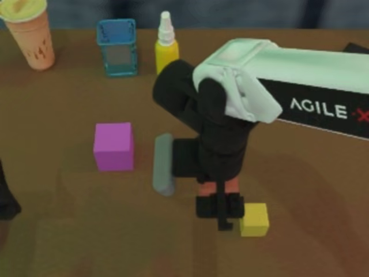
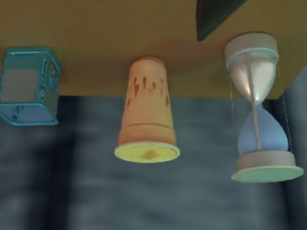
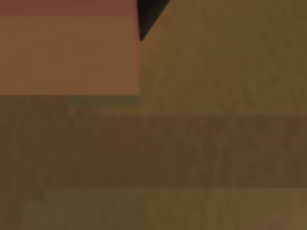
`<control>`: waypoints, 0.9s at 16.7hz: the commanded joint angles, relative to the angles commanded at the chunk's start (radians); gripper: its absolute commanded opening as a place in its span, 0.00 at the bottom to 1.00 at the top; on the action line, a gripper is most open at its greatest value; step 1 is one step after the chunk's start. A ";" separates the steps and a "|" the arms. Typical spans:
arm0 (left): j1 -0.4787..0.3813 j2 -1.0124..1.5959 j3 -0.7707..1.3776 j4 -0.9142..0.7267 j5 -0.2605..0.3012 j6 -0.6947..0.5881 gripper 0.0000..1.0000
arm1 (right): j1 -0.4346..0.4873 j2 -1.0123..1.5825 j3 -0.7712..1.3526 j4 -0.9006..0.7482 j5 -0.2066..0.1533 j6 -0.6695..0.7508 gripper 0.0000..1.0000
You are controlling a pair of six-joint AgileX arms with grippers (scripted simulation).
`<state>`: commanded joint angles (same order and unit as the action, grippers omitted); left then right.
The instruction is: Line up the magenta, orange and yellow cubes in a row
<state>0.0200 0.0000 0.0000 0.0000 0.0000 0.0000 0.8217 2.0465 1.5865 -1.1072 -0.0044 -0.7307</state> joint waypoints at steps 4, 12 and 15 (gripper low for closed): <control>0.000 0.000 0.000 0.000 0.000 0.000 1.00 | 0.021 0.002 0.010 -0.006 0.000 0.011 0.00; 0.000 0.000 0.000 0.000 0.000 0.000 1.00 | 0.020 0.057 -0.107 0.173 0.001 0.014 0.00; 0.000 0.000 0.000 0.000 0.000 0.000 1.00 | 0.022 0.085 -0.152 0.240 0.001 0.013 0.00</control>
<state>0.0200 0.0000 0.0000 0.0000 0.0000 0.0000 0.8441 2.1310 1.4347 -0.8676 -0.0037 -0.7173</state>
